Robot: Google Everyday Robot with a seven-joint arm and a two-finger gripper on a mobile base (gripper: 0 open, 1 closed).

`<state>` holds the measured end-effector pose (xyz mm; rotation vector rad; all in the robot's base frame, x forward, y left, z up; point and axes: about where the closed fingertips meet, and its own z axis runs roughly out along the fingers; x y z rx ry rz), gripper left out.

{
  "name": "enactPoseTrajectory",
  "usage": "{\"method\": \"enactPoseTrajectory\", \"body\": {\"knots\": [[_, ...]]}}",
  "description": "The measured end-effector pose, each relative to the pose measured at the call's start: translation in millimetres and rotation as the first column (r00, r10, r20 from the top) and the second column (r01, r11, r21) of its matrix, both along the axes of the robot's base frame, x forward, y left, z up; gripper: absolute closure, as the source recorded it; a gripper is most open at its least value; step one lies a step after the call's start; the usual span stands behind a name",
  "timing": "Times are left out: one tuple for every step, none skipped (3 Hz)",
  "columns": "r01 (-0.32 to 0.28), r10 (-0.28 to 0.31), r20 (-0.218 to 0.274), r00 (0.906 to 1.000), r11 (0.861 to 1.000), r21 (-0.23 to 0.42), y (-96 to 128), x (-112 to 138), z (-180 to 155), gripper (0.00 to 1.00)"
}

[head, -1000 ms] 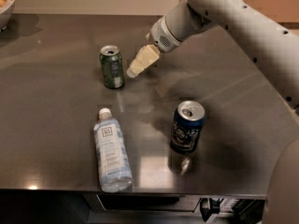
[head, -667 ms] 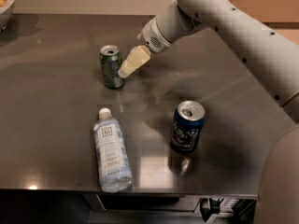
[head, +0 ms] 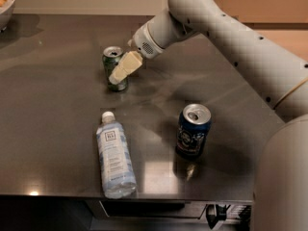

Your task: Knock green can over

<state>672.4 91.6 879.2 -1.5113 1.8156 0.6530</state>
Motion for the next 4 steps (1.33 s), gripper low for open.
{"method": "enactPoseTrajectory", "body": {"knots": [[-0.027, 0.027, -0.010, 0.9996, 1.000, 0.010, 13.9, -7.3, -1.0, 0.17], [-0.045, 0.045, -0.005, 0.9990, 0.999, 0.018, 22.1, -15.0, 5.2, 0.41], [-0.042, 0.042, 0.001, 0.9991, 0.999, -0.012, 24.1, -18.4, 16.6, 0.64], [0.001, -0.001, -0.006, 1.0000, 0.994, -0.106, 14.4, -18.9, 33.8, 0.87]]}}
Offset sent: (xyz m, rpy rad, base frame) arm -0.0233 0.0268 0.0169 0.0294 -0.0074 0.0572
